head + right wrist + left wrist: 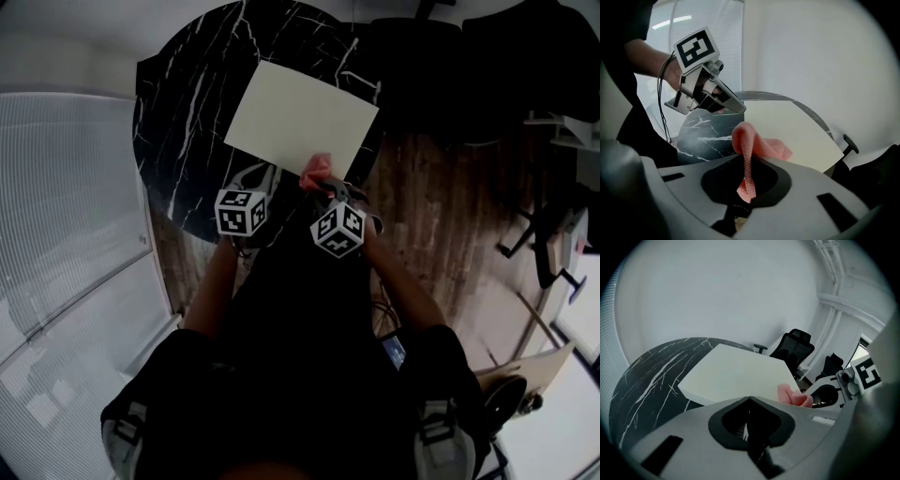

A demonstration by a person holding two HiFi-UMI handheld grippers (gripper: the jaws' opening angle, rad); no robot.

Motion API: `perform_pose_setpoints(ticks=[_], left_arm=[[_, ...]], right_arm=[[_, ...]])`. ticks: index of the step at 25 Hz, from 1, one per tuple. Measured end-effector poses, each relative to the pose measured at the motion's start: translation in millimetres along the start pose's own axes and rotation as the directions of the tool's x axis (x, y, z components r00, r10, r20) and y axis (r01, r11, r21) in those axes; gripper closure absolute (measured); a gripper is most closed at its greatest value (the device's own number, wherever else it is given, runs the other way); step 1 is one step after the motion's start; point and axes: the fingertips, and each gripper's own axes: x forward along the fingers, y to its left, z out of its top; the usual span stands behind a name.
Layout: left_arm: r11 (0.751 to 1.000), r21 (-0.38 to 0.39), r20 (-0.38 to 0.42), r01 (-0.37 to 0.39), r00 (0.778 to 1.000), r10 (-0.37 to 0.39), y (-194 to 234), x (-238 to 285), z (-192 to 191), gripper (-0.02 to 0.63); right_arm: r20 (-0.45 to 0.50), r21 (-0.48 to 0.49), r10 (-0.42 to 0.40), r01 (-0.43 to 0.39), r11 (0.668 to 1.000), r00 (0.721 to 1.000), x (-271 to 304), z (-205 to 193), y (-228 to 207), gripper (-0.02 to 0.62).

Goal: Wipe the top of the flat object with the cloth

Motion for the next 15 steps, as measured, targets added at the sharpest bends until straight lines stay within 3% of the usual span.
perform_pose_setpoints(ticks=[5,9,15], left_arm=[[0.999,-0.035,0.026,-0.013,1.000,0.014,-1.9,-2.5,11.0,0.606],[0.999,-0.017,0.062,-0.041,0.997,0.042,-3.9,-6.1,33.7,0.606],[0.996,-0.056,0.133,-0.063,0.989,0.070,-2.8,-5.0,72.3,0.606]], right_arm=[[0.039,0.048,0.000,-0.002,0.999,0.999,-12.4,15.5,-13.9,0.578],[0.103,0.053,-0.027,0.022,0.998,0.994,-30.3,39.7,-40.7,0.579],[0.238,0.056,-0.181,0.173,0.983,0.954,-57.3,86.6,-110.0,0.580]])
